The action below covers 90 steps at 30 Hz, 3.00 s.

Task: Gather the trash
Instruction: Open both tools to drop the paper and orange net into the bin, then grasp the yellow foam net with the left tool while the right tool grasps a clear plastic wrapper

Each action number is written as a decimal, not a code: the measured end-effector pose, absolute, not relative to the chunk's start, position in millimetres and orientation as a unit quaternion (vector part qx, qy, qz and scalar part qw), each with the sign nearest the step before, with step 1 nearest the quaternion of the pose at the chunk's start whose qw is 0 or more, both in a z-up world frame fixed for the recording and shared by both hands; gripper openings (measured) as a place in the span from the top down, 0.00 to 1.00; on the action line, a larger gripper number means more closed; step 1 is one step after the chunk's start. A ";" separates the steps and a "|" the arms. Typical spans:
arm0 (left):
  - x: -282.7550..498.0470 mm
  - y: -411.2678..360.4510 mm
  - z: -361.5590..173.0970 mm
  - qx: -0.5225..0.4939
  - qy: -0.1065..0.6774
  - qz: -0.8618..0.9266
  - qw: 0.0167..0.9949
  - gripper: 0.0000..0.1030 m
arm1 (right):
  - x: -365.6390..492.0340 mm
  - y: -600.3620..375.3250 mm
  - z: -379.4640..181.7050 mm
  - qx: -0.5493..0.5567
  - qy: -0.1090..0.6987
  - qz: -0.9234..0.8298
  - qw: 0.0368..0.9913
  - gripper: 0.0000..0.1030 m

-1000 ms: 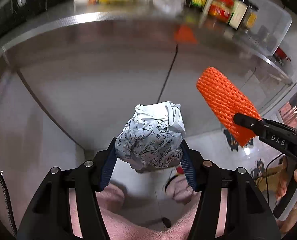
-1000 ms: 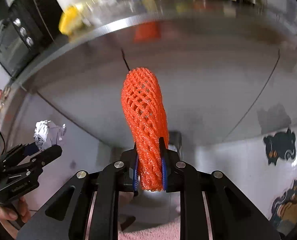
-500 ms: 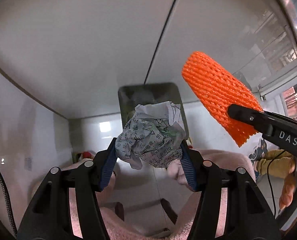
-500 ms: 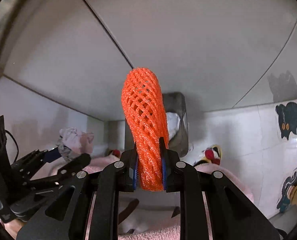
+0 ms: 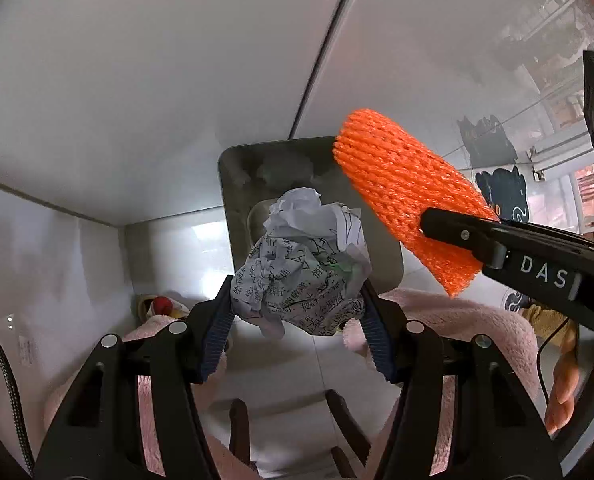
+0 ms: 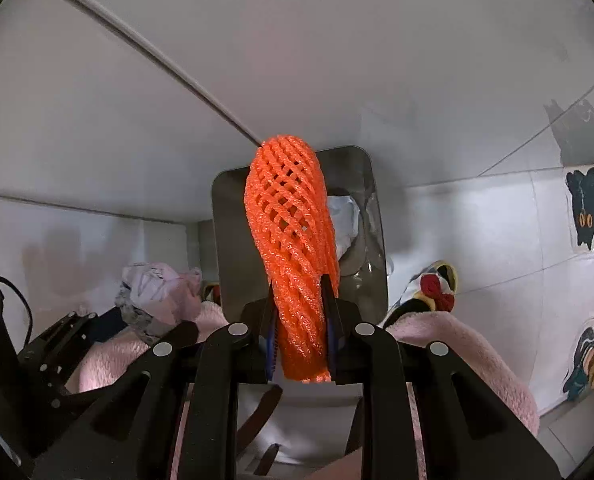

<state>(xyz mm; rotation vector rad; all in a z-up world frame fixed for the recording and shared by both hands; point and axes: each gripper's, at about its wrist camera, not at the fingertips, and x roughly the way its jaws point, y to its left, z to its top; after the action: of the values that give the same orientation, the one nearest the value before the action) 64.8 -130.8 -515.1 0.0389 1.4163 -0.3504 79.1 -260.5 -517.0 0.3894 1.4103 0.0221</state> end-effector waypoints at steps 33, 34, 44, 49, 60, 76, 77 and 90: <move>27.3 -112.3 -376.1 0.023 0.555 -0.152 0.817 0.08 | 37.1 -257.6 -360.4 0.118 0.523 0.006 0.844 0.10; 25.0 -110.1 -368.2 0.024 0.550 -0.151 0.821 0.08 | 33.4 -255.0 -351.6 0.113 0.516 0.007 0.849 0.06; 12.2 -74.1 -282.8 0.006 0.492 -0.126 0.861 0.08 | 13.1 -248.3 -249.7 0.100 0.438 0.026 0.893 0.04; 20.1 -55.1 -235.4 0.008 0.460 -0.113 0.881 0.08 | 17.2 -243.2 -211.0 0.097 0.406 0.032 0.908 0.04; 69.4 -8.0 -162.4 -0.016 0.412 -0.065 0.909 0.08 | 65.8 -223.5 -157.7 0.078 0.369 0.043 0.925 0.04; 152.3 -13.7 -136.5 -0.014 0.400 -0.063 0.914 0.08 | 132.6 -195.7 -177.0 0.056 0.366 0.068 0.926 0.04; 157.2 -16.6 -136.1 -0.013 0.400 -0.065 0.914 0.08 | 136.9 -193.5 -177.8 0.053 0.366 0.067 0.927 0.04; 213.6 -44.9 -145.7 -0.015 0.417 -0.087 0.905 0.09 | 169.0 -189.1 -194.6 0.038 0.380 0.063 0.922 0.24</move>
<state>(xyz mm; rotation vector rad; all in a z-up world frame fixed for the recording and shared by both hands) 213.6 -44.9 -145.7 -0.0311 0.8617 -0.1797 169.0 -189.1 -194.6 0.0781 0.7797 0.1285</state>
